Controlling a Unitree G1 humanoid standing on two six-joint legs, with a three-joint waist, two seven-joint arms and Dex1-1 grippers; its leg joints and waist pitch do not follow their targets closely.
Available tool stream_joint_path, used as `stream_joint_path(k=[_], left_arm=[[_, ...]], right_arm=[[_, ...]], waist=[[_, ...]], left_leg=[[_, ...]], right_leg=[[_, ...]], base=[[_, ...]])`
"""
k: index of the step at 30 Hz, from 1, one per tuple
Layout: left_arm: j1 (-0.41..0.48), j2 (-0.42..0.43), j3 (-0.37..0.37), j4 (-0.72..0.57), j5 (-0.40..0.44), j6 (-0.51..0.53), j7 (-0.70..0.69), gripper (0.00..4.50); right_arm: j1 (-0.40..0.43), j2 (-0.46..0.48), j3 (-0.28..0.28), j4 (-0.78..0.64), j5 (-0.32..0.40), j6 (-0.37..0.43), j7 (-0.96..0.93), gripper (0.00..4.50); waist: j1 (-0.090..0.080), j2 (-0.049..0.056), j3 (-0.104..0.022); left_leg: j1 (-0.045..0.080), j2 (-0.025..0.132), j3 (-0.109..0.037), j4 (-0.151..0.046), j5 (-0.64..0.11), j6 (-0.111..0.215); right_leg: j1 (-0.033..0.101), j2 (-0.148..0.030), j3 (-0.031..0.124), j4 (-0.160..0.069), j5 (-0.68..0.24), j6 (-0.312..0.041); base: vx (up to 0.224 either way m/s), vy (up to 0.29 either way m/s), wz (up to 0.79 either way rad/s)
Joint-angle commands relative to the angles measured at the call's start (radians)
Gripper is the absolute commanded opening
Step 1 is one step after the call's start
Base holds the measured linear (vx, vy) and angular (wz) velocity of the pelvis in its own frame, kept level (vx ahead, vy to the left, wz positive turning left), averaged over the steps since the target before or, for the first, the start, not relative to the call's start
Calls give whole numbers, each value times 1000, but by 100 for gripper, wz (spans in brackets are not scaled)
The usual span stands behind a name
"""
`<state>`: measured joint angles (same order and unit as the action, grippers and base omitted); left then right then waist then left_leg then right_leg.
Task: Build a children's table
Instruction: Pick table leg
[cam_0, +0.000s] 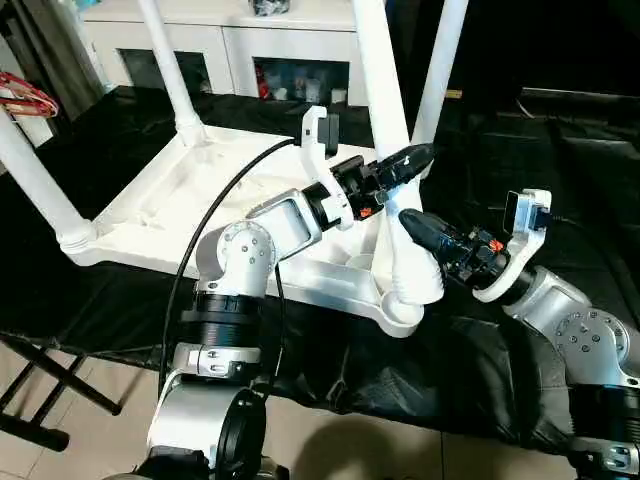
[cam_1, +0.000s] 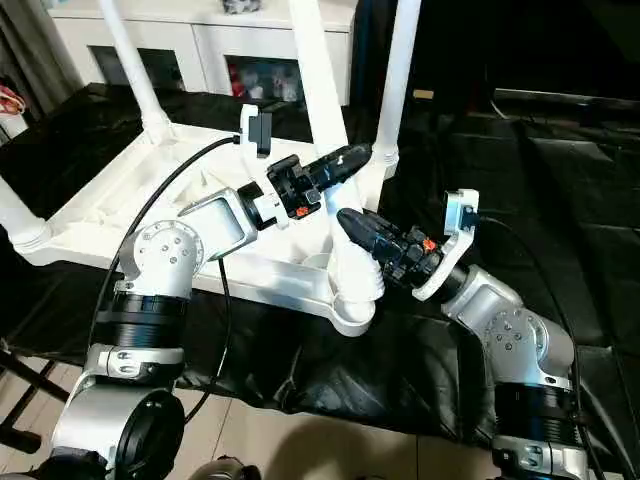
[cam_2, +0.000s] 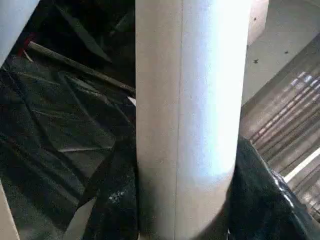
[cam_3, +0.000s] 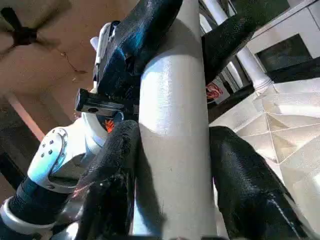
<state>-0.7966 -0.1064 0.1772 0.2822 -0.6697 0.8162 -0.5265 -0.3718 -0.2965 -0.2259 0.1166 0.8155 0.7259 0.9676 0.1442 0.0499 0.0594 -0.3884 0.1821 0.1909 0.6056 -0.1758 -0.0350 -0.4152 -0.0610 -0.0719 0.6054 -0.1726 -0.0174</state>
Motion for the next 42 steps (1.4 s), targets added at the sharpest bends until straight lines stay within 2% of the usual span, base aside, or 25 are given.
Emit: stream_joint_path(k=[1, 3, 4, 6, 7, 10, 13, 15, 17, 19, 21, 22, 23, 24, 27, 34, 35, 38, 39, 40, 41, 42], left_arm=[[-22, 5, -3, -22, 40, -40, 46, 188], [-23, 9, -28, -29, 81, -55, 80, 188], [-23, 17, -80, -44, 147, -81, 119, 188], [-19, 25, -134, -59, 205, -106, 149, 188], [-18, 26, -143, -62, 215, -111, 153, 188], [-12, 25, -197, -78, 278, -147, 184, 188], [-16, 33, -240, -82, 348, -190, 226, 188], [-16, 33, -244, -83, 363, -197, 247, 188], [-17, 33, -249, -81, 388, -213, 275, 188], [-18, 34, -252, -80, 407, -225, 289, 188], [-18, 34, -251, -80, 413, -229, 297, 188], [-18, 34, -251, -80, 413, -229, 297, 188], [-15, 38, -251, -80, 427, -239, 310, 188], [-15, 39, -251, -81, 429, -240, 312, 188], [-12, 39, -248, -82, 433, -243, 318, 188], [-15, 38, -244, -72, 436, -247, 315, 188], [-16, 36, -239, -71, 415, -235, 290, 244], [-17, 35, -217, -68, 378, -213, 261, 260], [-17, 38, -206, -64, 372, -214, 257, 286], [-14, 53, -191, -70, 331, -197, 202, 286], [-13, 54, -190, -70, 327, -195, 197, 305], [-10, 62, -178, -80, 291, -172, 160, 305]], right_arm=[[2, -6, 41, -35, -46, -15, -24, 182], [-7, -2, 76, -39, -102, -42, -64, 238], [-25, 16, 118, -48, -167, -65, -135, 255], [-47, 43, 152, -48, -229, -87, -224, 262], [-53, 51, 157, -43, -245, -94, -247, 286], [-97, 100, 201, -4, -340, -131, -371, 295], [-134, 144, 235, 24, -394, -148, -456, 295], [-143, 162, 243, 26, -405, -150, -476, 295], [-153, 183, 247, 29, -417, -149, -501, 278], [-160, 201, 265, 35, -433, -157, -517, 261], [-161, 207, 271, 38, -440, -159, -522, 261], [-161, 207, 271, 38, -440, -159, -522, 245], [-161, 218, 282, 43, -453, -162, -532, 231], [-161, 219, 283, 45, -454, -162, -533, 222], [-162, 221, 284, 53, -459, -164, -535, 202], [-172, 221, 284, 66, -468, -169, -522, 192], [-171, 216, 282, 61, -461, -171, -507, 191], [-159, 196, 281, 36, -432, -179, -438, 191], [-153, 186, 284, 25, -421, -184, -406, 191], [-143, 172, 279, 4, -401, -180, -372, 191], [-142, 171, 279, 2, -399, -180, -369, 191], [-137, 163, 276, -8, -386, -180, -344, 191]], waist=[[2, -27, -78], [1, -27, -78], [0, -29, -78], [-9, -28, -77], [-10, -26, -76], [-8, -24, -78], [-10, -23, -80], [-12, -27, -82], [-9, -24, -83], [-10, -28, -83], [-10, -25, -83], [-10, -25, -82], [-9, -37, -81], [-8, -32, -81], [-10, -36, -80], [-10, -32, -81], [-9, -30, -82], [-9, -28, -83], [-8, -28, -83], [-7, -23, -82], [-7, -25, -83], [-7, -23, -83]], left_leg=[[10, 38, -24, -58, -98, 71], [10, 39, -25, -58, -97, 67], [11, 44, -30, -61, -94, 59], [11, 40, -27, -61, -100, 46], [14, 36, -24, -61, -115, 41], [13, 40, -26, -62, -103, 35], [13, 42, -26, -62, -92, 34], [12, 42, -26, -62, -77, 40], [13, 43, -24, -59, -68, 49], [11, 43, -25, -61, -66, 51], [12, 43, -24, -60, -68, 50], [13, 43, -24, -61, -74, 50], [9, 42, -23, -61, -74, 50], [11, 42, -24, -62, -75, 48], [13, 44, -24, -63, -87, 40], [13, 42, -23, -61, -78, 43], [13, 42, -24, -60, -73, 44], [12, 41, -23, -58, -75, 48], [12, 41, -23, -58, -78, 53], [12, 42, -24, -58, -81, 58], [12, 41, -23, -57, -79, 59], [12, 42, -24, -58, -79, 59]], right_leg=[[60, -82, 40, -93, -329, -107], [60, -81, 40, -91, -319, -107], [57, -81, 41, -89, -319, -97], [57, -80, 41, -90, -325, -88], [55, -82, 42, -97, -363, -82], [55, -82, 43, -94, -349, -82], [54, -81, 45, -83, -276, -104], [57, -81, 46, -78, -230, -116], [57, -82, 49, -74, -194, -134], [59, -83, 47, -71, -187, -137], [58, -83, 48, -72, -189, -140], [57, -83, 48, -73, -196, -142], [62, -85, 49, -71, -206, -136], [60, -86, 49, -72, -215, -133], [58, -85, 49, -74, -221, -127], [58, -83, 51, -72, -192, -135], [59, -83, 51, -70, -181, -139], [61, -83, 49, -69, -168, -148], [61, -82, 49, -69, -163, -151], [62, -83, 49, -69, -160, -153], [62, -83, 49, -70, -161, -154], [61, -82, 48, -68, -159, -159]], base=[[0, 0, 0], [0, 0, 0], [0, 0, 0], [0, 0, 0], [0, 0, 0], [0, 0, 0], [0, 0, 0], [0, 0, 0], [0, 0, 0], [0, 0, 0], [0, 0, 0], [0, 0, 0], [0, 0, 0], [0, 0, 0], [0, 0, 0], [0, 0, 0], [0, 0, 0], [0, 0, 0], [0, 0, 0], [0, 0, 0], [0, 0, 0], [0, 0, 0]])
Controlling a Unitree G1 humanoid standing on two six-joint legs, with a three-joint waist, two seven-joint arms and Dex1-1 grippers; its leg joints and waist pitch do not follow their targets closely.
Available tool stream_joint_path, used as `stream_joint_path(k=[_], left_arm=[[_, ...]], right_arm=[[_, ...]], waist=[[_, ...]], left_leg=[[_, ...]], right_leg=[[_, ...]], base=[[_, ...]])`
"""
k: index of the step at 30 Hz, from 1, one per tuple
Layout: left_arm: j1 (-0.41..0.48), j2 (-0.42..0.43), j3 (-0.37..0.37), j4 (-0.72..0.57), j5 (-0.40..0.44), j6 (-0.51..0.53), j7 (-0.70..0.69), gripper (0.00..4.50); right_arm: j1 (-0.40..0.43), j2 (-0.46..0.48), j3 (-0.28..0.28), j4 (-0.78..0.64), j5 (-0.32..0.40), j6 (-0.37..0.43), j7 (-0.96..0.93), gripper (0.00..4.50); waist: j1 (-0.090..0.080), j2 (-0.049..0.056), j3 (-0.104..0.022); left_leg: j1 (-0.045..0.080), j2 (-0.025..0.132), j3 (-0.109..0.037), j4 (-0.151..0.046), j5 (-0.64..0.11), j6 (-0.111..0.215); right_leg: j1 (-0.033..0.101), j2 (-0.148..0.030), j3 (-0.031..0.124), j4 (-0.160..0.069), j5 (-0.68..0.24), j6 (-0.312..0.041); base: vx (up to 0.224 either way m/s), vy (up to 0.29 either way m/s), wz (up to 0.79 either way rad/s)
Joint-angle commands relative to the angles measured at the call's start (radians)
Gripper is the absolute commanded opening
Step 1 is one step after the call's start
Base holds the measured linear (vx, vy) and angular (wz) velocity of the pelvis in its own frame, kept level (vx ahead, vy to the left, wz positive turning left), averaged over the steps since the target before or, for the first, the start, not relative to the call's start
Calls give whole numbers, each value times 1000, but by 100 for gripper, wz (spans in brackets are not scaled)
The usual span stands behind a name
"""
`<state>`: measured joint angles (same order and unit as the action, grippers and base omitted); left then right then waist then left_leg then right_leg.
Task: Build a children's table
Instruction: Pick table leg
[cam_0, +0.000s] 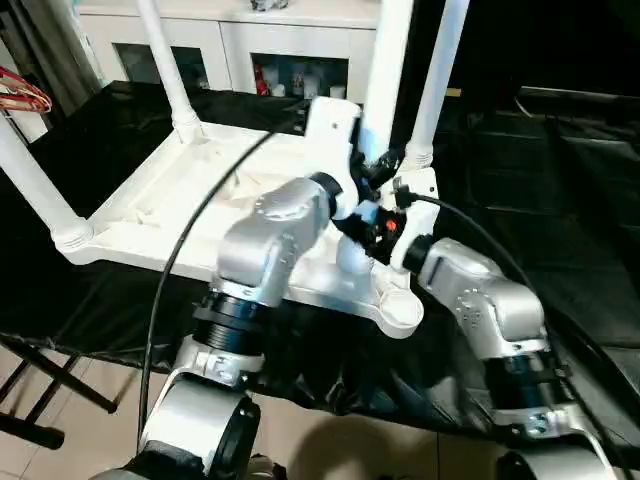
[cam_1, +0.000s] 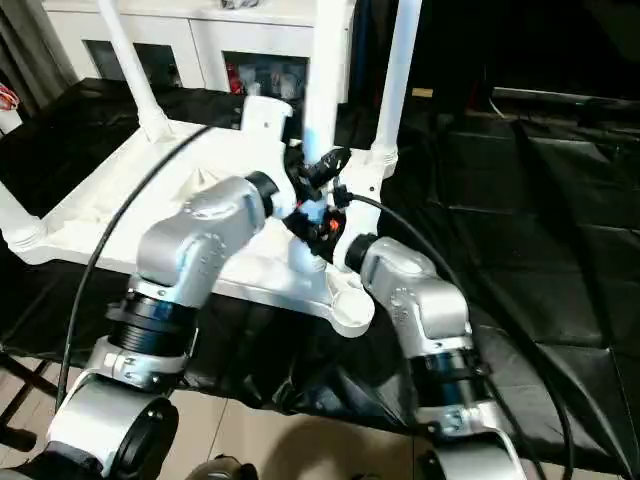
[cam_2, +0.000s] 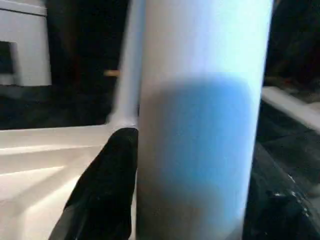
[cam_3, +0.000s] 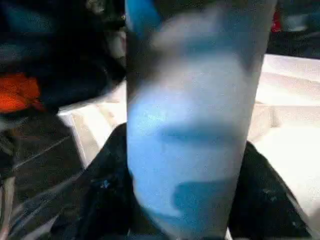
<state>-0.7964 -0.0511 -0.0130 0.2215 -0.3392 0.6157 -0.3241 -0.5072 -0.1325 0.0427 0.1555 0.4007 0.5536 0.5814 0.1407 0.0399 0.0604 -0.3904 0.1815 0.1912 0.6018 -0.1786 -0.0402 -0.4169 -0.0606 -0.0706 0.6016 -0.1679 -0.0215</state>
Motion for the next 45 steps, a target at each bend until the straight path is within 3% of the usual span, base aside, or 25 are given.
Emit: stream_joint_path(k=[1, 4, 8, 15, 16, 17, 28, 33, 37, 40, 45], left_arm=[[-6, 12, 30, -33, -87, 65, -81, 306], [13, 46, 73, -75, -238, 172, -229, 306], [11, 114, 137, -60, -402, 298, -411, 306], [-3, 154, 158, -23, -483, 364, -519, 306], [-6, 158, 160, -21, -497, 370, -537, 277], [-12, 164, 161, -14, -509, 384, -549, 277], [-17, 183, 123, -17, -508, 388, -578, 203], [-6, 179, 116, -47, -515, 395, -579, 197], [0, 171, 119, -59, -515, 377, -552, 196], [1, 162, 121, -63, -494, 351, -519, 196], [-3, 149, 106, -69, -418, 276, -444, 189]], right_arm=[[4, -12, 7, -58, 44, -8, 75, 191], [25, -50, 5, -95, 98, -7, 193, 191], [59, -118, -26, -165, 238, 71, 383, 191], [89, -201, -6, -201, 304, 143, 515, 191], [93, -214, -1, -206, 312, 155, 531, 191], [97, -228, 4, -213, 321, 169, 549, 191], [98, -262, 6, -220, 337, 189, 575, 191], [99, -267, 6, -224, 331, 185, 574, 191], [89, -258, 14, -199, 285, 147, 540, 191], [75, -243, 6, -175, 269, 132, 501, 261], [51, -226, -9, -142, 217, 98, 408, 303]], waist=[[-2, -14, -85], [-1, -13, -83], [0, -15, -81], [5, -13, -79], [5, -12, -80], [5, -8, -80], [7, -9, -81], [7, -11, -81], [6, -11, -81], [7, -10, -81], [3, -12, -80]], left_leg=[[15, 41, -23, -52, -76, 64], [14, 44, -24, -53, -82, 71], [17, 39, -21, -51, -94, 88], [19, 42, -25, -55, -119, 59], [19, 43, -26, -55, -118, 54], [19, 41, -26, -55, -119, 53], [19, 42, -26, -53, -118, 47], [19, 43, -27, -54, -122, 43], [17, 42, -27, -53, -119, 40], [18, 42, -27, -53, -119, 42], [20, 42, -26, -54, -125, 29]], right_leg=[[65, -84, 46, -62, -161, -165], [63, -83, 46, -61, -159, -185], [65, -79, 44, -65, -195, -185], [63, -82, 43, -74, -281, -155], [64, -80, 44, -72, -270, -155], [64, -81, 44, -72, -270, -156], [65, -82, 44, -72, -266, -161], [65, -83, 44, -72, -274, -158], [65, -82, 44, -72, -280, -154], [64, -82, 44, -73, -282, -151], [63, -81, 45, -74, -294, -137]], base=[[0, 0, 0], [0, 0, 0], [0, 0, 0], [0, 0, 0], [0, 0, 0], [0, 0, 0], [0, 0, 0], [0, 0, 0], [0, 0, 0], [0, 0, 0], [0, 0, 0]])
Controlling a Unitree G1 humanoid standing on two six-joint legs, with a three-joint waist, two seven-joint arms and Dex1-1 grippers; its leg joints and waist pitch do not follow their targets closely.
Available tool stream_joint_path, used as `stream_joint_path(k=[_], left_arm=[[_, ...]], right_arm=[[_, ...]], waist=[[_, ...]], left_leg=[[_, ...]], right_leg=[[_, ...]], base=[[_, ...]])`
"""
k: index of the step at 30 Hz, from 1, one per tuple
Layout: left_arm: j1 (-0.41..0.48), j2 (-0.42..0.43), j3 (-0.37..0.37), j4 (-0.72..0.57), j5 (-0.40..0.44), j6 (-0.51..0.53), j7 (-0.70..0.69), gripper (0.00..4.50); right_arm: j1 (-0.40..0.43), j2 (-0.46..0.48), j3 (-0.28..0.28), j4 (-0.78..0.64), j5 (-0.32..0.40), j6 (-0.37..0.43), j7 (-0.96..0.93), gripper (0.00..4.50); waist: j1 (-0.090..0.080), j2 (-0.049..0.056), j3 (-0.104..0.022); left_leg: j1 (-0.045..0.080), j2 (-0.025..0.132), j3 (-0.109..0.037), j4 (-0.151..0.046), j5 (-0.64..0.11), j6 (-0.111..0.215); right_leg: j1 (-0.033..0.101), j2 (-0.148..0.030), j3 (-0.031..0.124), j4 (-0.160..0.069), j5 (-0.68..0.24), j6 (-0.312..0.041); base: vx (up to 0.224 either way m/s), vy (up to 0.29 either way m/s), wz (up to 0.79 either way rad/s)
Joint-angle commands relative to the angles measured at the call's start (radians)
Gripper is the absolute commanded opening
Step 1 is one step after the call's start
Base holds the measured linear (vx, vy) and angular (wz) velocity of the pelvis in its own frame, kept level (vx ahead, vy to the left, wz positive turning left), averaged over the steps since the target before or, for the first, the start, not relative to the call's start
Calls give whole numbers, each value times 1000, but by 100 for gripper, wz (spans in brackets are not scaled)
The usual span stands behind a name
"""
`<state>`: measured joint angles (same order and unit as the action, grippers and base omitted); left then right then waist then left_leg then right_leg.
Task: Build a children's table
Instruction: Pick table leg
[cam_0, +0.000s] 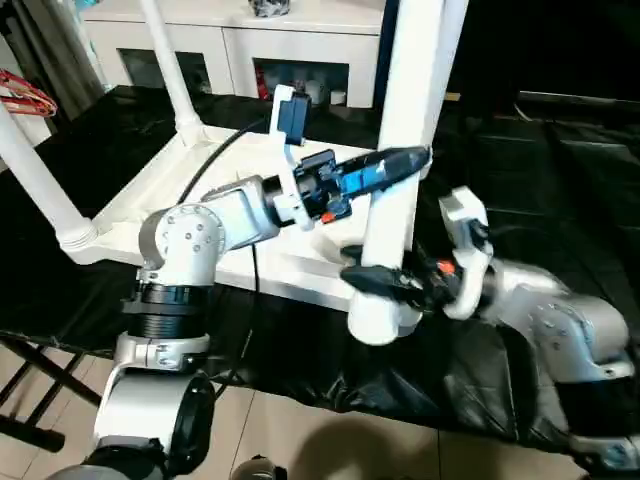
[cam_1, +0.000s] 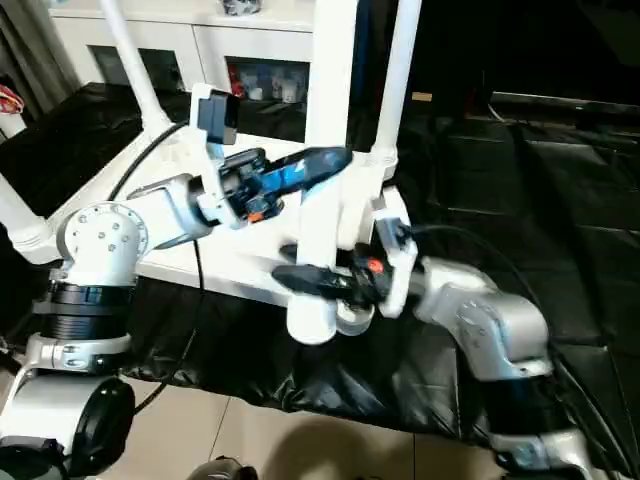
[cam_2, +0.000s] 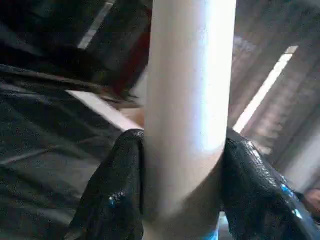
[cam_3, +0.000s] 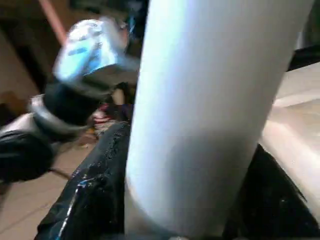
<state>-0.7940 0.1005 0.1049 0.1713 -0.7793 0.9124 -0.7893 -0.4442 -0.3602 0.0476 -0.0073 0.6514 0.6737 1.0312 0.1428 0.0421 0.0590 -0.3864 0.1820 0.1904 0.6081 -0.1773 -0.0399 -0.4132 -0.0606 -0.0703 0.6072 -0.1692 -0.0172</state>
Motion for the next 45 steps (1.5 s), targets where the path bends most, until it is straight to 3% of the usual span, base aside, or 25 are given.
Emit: stream_joint_path(k=[1, 7, 12, 17, 24, 28, 30, 33, 36, 40, 45], left_arm=[[-7, -2, -27, -26, 58, -56, 49, 187], [-17, -19, -45, -30, 113, -106, 117, 186], [-21, -20, -68, -27, 154, -134, 139, 186], [-26, -19, -80, -23, 177, -153, 149, 185], [-58, -19, -117, 0, 296, -200, 275, 185], [-59, -65, -110, -30, 309, -206, 358, 185], [-55, -76, -115, -42, 314, -205, 368, 185], [-46, -84, -124, -51, 320, -205, 373, 185], [-43, -83, -128, -54, 328, -206, 376, 185], [-50, -75, -122, -40, 337, -215, 389, 185], [-48, -73, -120, -38, 347, -220, 392, 185]], right_arm=[[-21, 13, -25, 34, -46, -21, -82, 308], [-50, 29, -58, 89, -84, -19, -192, 368], [-46, 9, -42, 89, -100, -8, -200, 410], [-41, -10, -26, 72, -98, 29, -192, 418], [-51, -37, -8, 53, -105, 92, -211, 418], [-60, 16, 31, 61, -138, 101, -273, 418], [-68, 50, 46, 87, -167, 103, -318, 390], [-96, 109, 21, 153, -188, 89, -402, 379], [-103, 115, 20, 164, -192, 81, -418, 340], [-107, 119, 27, 145, -192, 93, -417, 306], [-105, 124, 20, 145, -195, 92, -422, 267]], waist=[[0, -13, -80], [-1, -19, -81], [0, -20, -81], [0, -21, -80], [1, -25, -81], [-1, -25, -81], [-2, -27, -82], [-3, -24, -81], [-3, -23, -79], [-1, -22, -81], [-3, -22, -81]], left_leg=[[16, 41, -27, -61, -123, 26], [14, 41, -25, -59, -104, 32], [13, 40, -23, -58, -98, 39], [12, 40, -24, -58, -100, 44], [12, 39, -24, -57, -92, 41], [11, 39, -23, -55, -87, 44], [8, 39, -24, -55, -79, 44], [12, 40, -24, -57, -95, 35], [14, 40, -24, -59, -108, 23], [12, 41, -24, -59, -99, 26], [12, 40, -24, -59, -100, 26]], right_leg=[[58, -81, 45, -81, -295, -136], [59, -80, 45, -75, -259, -143], [60, -81, 46, -74, -254, -141], [61, -80, 45, -76, -267, -136], [63, -81, 46, -75, -269, -121], [60, -80, 45, -75, -262, -134], [60, -81, 44, -73, -249, -144], [55, -84, 46, -76, -274, -148], [57, -81, 46, -78, -285, -132], [58, -81, 48, -72, -237, -134], [59, -82, 47, -73, -243, -135]], base=[[0, 0, 0], [0, 0, 0], [0, 0, 0], [0, 0, 0], [0, 0, 0], [0, 0, 0], [0, 0, 0], [0, 0, 0], [0, 0, 0], [0, 0, 0], [0, 0, 0]])
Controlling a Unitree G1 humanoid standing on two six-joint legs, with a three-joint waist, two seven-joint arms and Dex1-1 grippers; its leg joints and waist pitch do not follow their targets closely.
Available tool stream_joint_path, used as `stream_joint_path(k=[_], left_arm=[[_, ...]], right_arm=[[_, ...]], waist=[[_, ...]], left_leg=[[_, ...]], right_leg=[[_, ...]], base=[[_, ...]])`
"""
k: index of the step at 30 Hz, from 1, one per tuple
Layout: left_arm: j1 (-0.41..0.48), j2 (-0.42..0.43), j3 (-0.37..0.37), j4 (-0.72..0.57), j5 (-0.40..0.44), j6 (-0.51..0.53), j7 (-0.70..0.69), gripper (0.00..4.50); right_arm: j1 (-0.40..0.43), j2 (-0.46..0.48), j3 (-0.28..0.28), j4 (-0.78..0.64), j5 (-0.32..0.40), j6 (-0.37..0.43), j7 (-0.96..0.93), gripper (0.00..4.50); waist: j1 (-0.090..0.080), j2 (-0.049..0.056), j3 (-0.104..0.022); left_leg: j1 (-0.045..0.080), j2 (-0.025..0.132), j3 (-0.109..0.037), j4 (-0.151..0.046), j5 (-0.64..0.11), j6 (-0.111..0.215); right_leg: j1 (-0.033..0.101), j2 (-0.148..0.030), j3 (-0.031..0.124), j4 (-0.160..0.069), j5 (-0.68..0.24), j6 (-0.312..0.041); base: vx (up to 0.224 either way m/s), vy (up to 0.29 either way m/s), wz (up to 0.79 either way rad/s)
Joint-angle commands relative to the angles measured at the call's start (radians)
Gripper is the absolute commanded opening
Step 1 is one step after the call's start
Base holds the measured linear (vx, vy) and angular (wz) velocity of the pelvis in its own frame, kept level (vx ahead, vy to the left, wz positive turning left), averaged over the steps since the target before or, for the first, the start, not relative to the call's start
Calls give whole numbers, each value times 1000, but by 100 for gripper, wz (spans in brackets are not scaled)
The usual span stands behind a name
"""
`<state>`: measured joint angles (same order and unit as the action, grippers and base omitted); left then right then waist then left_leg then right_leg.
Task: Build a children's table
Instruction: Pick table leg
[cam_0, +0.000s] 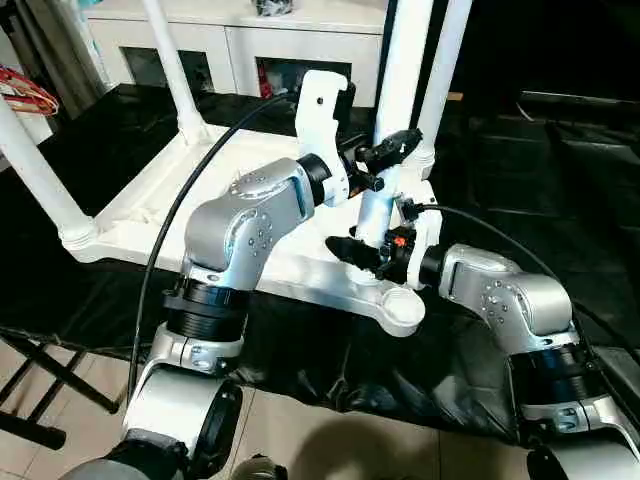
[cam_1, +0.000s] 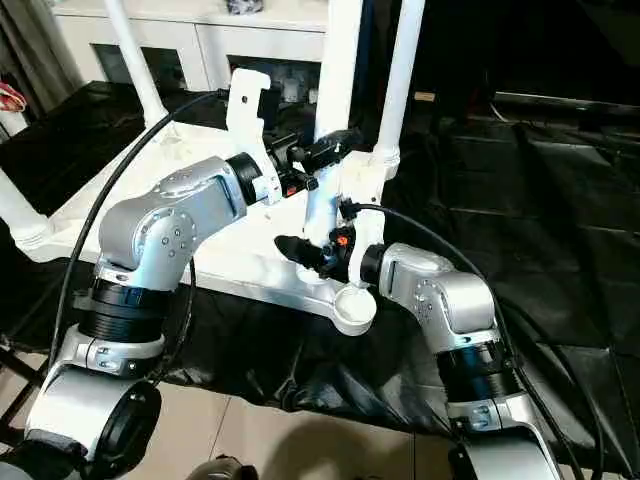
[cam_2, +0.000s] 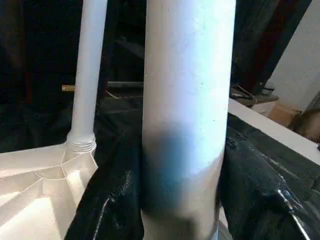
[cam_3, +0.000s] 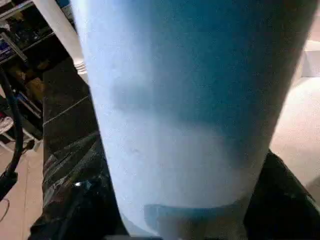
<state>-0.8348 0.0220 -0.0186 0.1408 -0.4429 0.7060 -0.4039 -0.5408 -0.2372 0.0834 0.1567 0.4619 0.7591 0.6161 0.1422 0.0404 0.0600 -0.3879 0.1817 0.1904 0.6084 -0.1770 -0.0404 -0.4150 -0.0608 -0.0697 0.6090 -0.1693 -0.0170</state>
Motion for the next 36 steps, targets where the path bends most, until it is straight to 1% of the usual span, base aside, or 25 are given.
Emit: stream_joint_path(k=[1, 2, 3, 4, 6, 7, 8, 10, 11, 12, 13, 15, 16, 17, 19, 20, 21, 22, 24, 25, 27, 28, 30, 33, 36], left_arm=[[-7, 5, 4, -8, 12, -13, 5, 185], [-7, 4, 3, -8, 12, -12, 4, 220], [-8, 1, 10, -5, 4, -6, 6, 241], [-8, -1, 19, -1, -13, 6, -1, 254], [-6, 2, 23, 0, -30, 16, -18, 261], [-2, 8, 29, 6, -47, 15, -48, 283], [-1, 9, 30, 7, -48, 15, -49, 290], [15, 21, 53, 15, -110, 30, -136, 298], [25, 30, 64, 18, -145, 40, -189, 311], [31, 37, 75, 20, -177, 58, -229, 311], [39, 51, 91, 27, -224, 96, -289, 318], [41, 58, 96, 32, -243, 112, -314, 322], [48, 87, 99, 49, -292, 147, -411, 322], [48, 89, 99, 51, -295, 148, -420, 322], [38, 90, 117, 70, -320, 149, -454, 322], [33, 89, 121, 78, -323, 150, -454, 322], [29, 89, 124, 84, -325, 151, -454, 294], [19, 89, 127, 100, -324, 146, -453, 287], [7, 92, 127, 122, -325, 140, -458, 287], [2, 96, 118, 124, -327, 139, -474, 281], [1, 99, 115, 125, -329, 140, -482, 251], [-2, 100, 106, 124, -323, 140, -482, 243], [-3, 93, 112, 121, -334, 151, -477, 245], [-5, 88, 117, 127, -329, 148, -468, 202], [-12, 81, 120, 145, -312, 128, -448, 194]], right_arm=[[-8, 1, -16, -18, -5, 3, -7, 262], [-8, 0, -16, -18, -5, 2, -7, 259], [-6, -2, -18, -18, -2, -6, -2, 258], [-4, -6, -19, -22, 4, -18, 13, 256], [-1, -11, -22, -27, 11, -28, 31, 255], [4, -20, -29, -39, 30, -39, 68, 252], [4, -21, -29, -40, 30, -40, 69, 251], [19, -37, -49, -75, 81, -48, 147, 248], [28, -46, -61, -96, 112, -48, 191, 248], [34, -55, -68, -111, 136, -44, 222, 248], [46, -71, -79, -137, 178, -26, 275, 247], [50, -78, -84, -147, 197, -17, 300, 247], [68, -111, -93, -179, 250, 16, 380, 247], [70, -114, -93, -181, 255, 19, 388, 247], [81, -137, -91, -191, 278, 44, 430, 244], [84, -142, -89, -193, 281, 48, 439, 235], [86, -146, -88, -195, 283, 50, 444, 217], [93, -158, -82, -201, 288, 56, 462, 209], [102, -175, -73, -208, 298, 62, 484, 205], [109, -186, -64, -212, 299, 66, 493, 202], [111, -191, -61, -214, 300, 69, 496, 191], [115, -197, -57, -217, 299, 73, 500, 190], [117, -200, -58, -221, 304, 79, 503, 190], [118, -200, -60, -222, 304, 81, 501, 189], [116, -200, -61, -217, 299, 76, 495, 189]], waist=[[-2, -20, -82], [-1, -16, -82], [-3, -18, -81], [-2, -17, -82], [-2, -18, -82], [-1, -17, -82], [-1, -17, -82], [1, -19, -83], [4, -19, -83], [4, -21, -83], [5, -19, -85], [3, -18, -82], [3, -16, -81], [5, -17, -79], [4, -14, -78], [4, -14, -77], [3, -14, -76], [3, -16, -77], [5, -16, -78], [7, -16, -80], [7, -17, -81], [7, -14, -80], [8, -17, -81], [7, -18, -81], [7, -17, -79]], left_leg=[[13, 41, -25, -59, -100, 27], [13, 40, -25, -59, -102, 26], [14, 40, -24, -59, -110, 24], [13, 39, -24, -59, -110, 22], [13, 39, -24, -59, -110, 23], [14, 40, -25, -59, -110, 26], [14, 40, -25, -59, -110, 26], [13, 39, -23, -57, -106, 33], [13, 37, -22, -56, -101, 48], [11, 38, -23, -57, -98, 53], [12, 38, -22, -54, -88, 60], [12, 39, -21, -55, -98, 66], [15, 38, -21, -55, -111, 64], [14, 39, -22, -57, -117, 65], [16, 40, -24, -59, -137, 50], [18, 39, -23, -59, -143, 47], [20, 41, -24, -60, -152, 41], [20, 40, -24, -60, -154, 36], [20, 40, -25, -61, -149, 34], [20, 41, -25, -60, -141, 35], [17, 41, -26, -60, -131, 38], [18, 41, -25, -59, -129, 38], [16, 41, -25, -57, -117, 40], [14, 39, -24, -56, -119, 45], [16, 40, -24, -57, -127, 41]], right_leg=[[61, -81, 46, -74, -244, -135], [60, -81, 47, -75, -245, -135], [60, -81, 47, -77, -255, -132], [61, -82, 47, -77, -255, -132], [61, -81, 47, -76, -249, -135], [61, -80, 46, -75, -247, -137], [61, -80, 46, -75, -247, -137], [63, -81, 47, -74, -230, -143], [65, -82, 47, -74, -222, -149], [64, -82, 47, -71, -217, -153], [64, -82, 46, -68, -203, -164], [61, -80, 45, -72, -225, -167], [60, -80, 44, -76, -252, -163], [62, -79, 44, -79, -278, -152], [60, -79, 43, -81, -309, -140], [60, -79, 42, -85, -322, -136], [58, -80, 43, -87, -336, -135], [60, -81, 43, -88, -347, -129], [59, -82, 44, -87, -345, -127], [59, -82, 45, -85, -325, -130], [62, -82, 44, -82, -311, -133], [60, -82, 45, -82, -303, -138], [62, -82, 45, -79, -282, -147], [63, -82, 44, -80, -288, -152], [61, -82, 43, -84, -319, -142]], base=[[0, 0, 0], [0, 0, 0], [0, 0, 0], [0, 0, 0], [0, 0, 0], [0, 0, 0], [0, 0, 0], [0, 0, 0], [0, 0, 0], [0, 0, 0], [0, 0, 0], [0, 0, 0], [0, 0, 0], [0, 0, 0], [0, 0, 0], [0, 0, 0], [0, 0, 0], [0, 0, 0], [0, 0, 0], [0, 0, 0], [0, 0, 0], [0, 0, 0], [0, 0, 0], [0, 0, 0], [0, 0, 0]])
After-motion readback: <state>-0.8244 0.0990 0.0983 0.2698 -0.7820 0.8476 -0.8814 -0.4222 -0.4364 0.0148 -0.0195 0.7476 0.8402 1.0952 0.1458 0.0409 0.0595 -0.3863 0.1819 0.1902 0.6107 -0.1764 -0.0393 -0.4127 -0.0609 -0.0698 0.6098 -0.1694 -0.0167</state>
